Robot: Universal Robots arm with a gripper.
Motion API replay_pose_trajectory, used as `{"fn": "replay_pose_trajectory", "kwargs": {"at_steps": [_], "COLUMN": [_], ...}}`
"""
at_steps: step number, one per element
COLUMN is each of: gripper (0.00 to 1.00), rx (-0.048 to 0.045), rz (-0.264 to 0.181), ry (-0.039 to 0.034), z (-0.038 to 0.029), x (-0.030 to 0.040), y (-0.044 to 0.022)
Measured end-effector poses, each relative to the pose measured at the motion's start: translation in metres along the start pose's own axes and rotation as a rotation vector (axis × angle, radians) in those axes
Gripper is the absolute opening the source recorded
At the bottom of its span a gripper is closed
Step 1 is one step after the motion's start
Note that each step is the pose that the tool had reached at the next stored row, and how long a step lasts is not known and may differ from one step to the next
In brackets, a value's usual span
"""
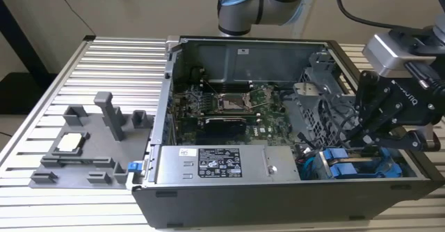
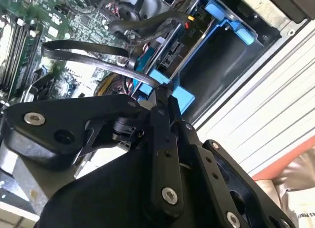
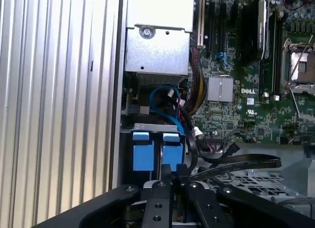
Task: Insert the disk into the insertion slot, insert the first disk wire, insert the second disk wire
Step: 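Insert the second disk wire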
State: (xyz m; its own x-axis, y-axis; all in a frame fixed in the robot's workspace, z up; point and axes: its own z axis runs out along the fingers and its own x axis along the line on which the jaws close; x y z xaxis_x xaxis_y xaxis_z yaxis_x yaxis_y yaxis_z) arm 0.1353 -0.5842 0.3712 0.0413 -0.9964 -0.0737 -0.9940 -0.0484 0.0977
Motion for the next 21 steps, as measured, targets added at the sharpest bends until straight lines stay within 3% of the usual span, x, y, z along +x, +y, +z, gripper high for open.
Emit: {"fn": "replay_pose_trajectory", "kwargs": {"at_steps": [2,4,10,13,21], "gripper": [0.16,0.16,0.16,0.16,0.16], "rx": [-0.0174,-0.0277,-0.0494,-0.0515,-0.0515], "rz": [0.001,0.001,0.001,0.0,-0.001], "ry": [-0.0055,-0.0123,-0.0294,-0.0394,-0.0399], "z": [-0.0003,-0.0007,-0.0004,0.0004,0.0004], "x": [0.0007,0.0013,0.004,0.0064,0.0066], "y": [-0.0031,-0.0063,-0.0159,-0.0206,-0.0222]}}
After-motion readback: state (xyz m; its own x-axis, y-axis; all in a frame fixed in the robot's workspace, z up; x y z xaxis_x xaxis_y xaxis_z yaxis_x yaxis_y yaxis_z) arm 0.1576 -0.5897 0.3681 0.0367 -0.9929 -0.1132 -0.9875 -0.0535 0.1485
